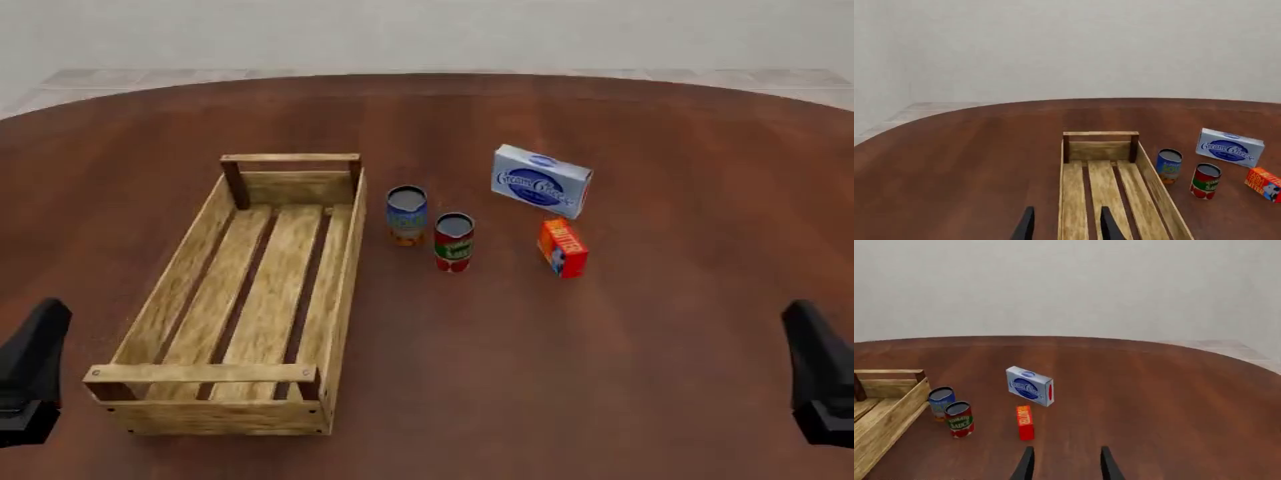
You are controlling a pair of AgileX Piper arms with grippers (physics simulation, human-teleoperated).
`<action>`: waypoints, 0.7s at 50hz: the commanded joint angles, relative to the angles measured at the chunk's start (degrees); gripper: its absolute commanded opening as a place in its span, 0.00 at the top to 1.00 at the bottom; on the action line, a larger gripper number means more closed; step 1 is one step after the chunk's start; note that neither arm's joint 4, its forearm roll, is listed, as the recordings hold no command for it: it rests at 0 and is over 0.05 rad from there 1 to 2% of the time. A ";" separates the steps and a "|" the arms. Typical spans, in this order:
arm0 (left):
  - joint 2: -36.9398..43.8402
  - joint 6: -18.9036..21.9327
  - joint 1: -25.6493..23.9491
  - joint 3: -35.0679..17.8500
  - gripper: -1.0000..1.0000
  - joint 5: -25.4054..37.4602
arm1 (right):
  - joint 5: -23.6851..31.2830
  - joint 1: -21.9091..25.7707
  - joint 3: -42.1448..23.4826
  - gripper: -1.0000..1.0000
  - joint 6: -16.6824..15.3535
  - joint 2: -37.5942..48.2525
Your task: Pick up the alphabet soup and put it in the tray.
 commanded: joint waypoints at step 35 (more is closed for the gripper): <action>0.26 0.00 0.00 -0.15 0.00 -0.07 | 4.26 0.64 -19.72 0.00 -4.01 25.12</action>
